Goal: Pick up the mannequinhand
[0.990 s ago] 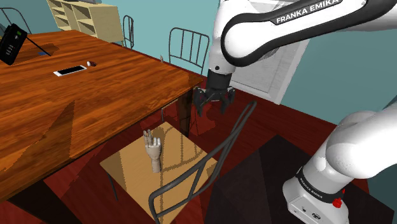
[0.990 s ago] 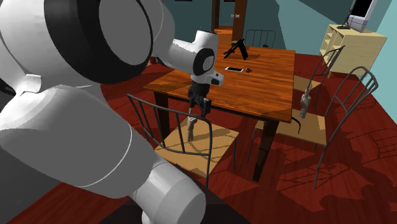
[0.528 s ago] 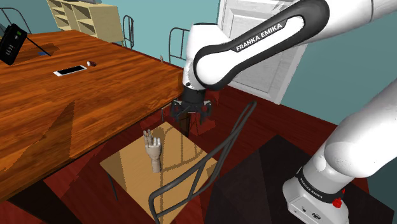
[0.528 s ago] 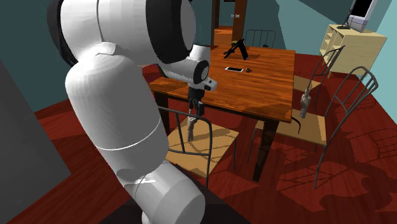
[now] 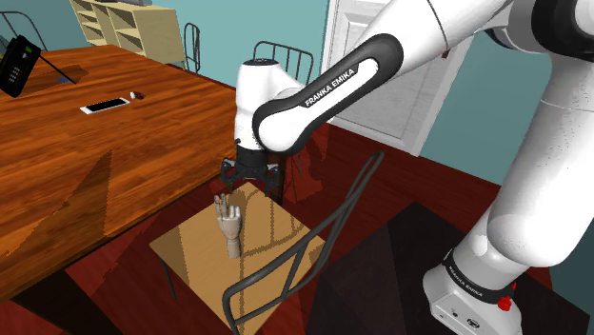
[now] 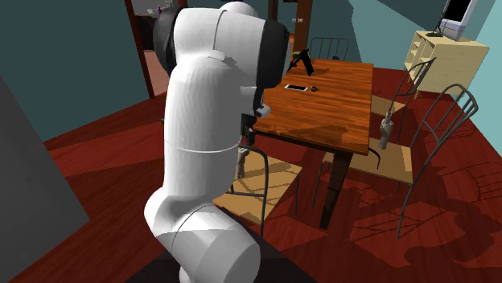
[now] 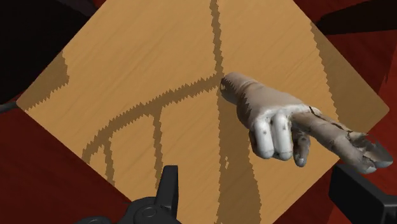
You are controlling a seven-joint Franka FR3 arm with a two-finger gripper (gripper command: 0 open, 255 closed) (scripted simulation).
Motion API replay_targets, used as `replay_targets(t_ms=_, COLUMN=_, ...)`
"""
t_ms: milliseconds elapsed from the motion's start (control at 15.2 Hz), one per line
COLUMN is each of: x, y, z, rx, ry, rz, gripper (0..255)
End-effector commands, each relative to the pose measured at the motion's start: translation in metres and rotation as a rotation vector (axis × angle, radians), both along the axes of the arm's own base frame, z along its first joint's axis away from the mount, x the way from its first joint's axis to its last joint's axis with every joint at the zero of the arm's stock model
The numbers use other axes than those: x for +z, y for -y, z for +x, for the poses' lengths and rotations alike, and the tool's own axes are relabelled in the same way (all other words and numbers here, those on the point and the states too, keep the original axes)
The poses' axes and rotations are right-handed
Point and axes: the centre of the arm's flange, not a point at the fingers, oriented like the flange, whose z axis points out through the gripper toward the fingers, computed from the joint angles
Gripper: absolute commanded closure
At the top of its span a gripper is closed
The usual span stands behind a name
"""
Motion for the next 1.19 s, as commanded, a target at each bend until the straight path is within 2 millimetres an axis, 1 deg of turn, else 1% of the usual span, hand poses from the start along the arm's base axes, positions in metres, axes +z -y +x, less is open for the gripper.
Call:
replay_targets(t_ms=0, x=-0.016, y=-0.015, z=0.016, rx=-0.042, ry=0.006, rz=-0.001, gripper=0)
replay_targets(t_ms=198, x=-0.036, y=-0.035, z=0.042, rx=-0.099, ry=0.014, rz=-0.003, gripper=0)
replay_targets(t_ms=264, x=-0.038, y=-0.037, z=0.045, rx=-0.106, ry=0.014, rz=-0.003, gripper=0)
replay_targets(t_ms=660, x=-0.070, y=-0.037, z=0.045, rx=-0.106, ry=0.014, rz=-0.003, gripper=0)
replay_targets(t_ms=726, x=-0.078, y=-0.037, z=0.045, rx=-0.106, ry=0.014, rz=-0.003, gripper=0)
replay_targets(t_ms=858, x=-0.078, y=-0.037, z=0.045, rx=-0.106, ry=0.014, rz=-0.003, gripper=0)
replay_targets(t_ms=924, x=-0.078, y=-0.037, z=0.045, rx=-0.106, ry=0.014, rz=-0.003, gripper=255)
replay_targets(t_ms=1122, x=-0.078, y=-0.037, z=0.045, rx=-0.105, ry=0.014, rz=-0.003, gripper=255)
